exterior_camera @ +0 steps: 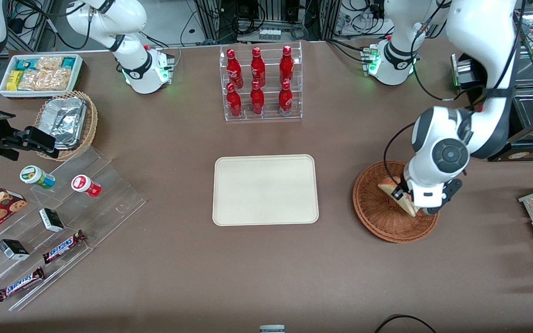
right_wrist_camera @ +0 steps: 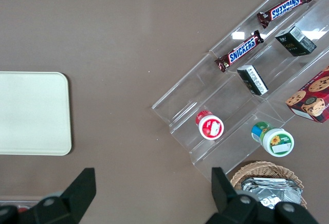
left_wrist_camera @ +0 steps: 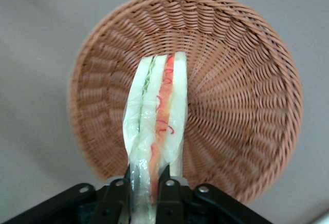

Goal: Place sandwich from basket to tray
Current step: 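Close the left gripper on the sandwich and lift it, then carry the sandwich with the left gripper over the cream tray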

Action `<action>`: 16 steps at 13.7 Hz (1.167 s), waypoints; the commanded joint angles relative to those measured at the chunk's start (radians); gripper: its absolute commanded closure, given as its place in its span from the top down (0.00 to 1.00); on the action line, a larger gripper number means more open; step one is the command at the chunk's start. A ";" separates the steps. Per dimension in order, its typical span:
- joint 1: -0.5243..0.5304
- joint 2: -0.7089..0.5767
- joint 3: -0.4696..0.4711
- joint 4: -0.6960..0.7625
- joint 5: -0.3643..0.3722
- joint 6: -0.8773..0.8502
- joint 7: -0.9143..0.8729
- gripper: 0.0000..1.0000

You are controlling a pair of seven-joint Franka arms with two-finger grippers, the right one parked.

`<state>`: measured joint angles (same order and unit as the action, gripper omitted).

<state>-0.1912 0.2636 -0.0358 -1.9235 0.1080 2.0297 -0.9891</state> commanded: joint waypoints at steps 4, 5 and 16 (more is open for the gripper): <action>-0.010 -0.104 -0.212 0.067 -0.001 -0.163 0.075 0.00; -0.013 -0.081 -0.261 0.089 -0.002 -0.160 0.073 0.00; -0.283 0.457 -0.440 0.526 0.238 -0.068 -0.071 0.00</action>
<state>-0.4568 0.6379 -0.4775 -1.4709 0.2997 1.9379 -1.0593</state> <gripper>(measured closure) 0.855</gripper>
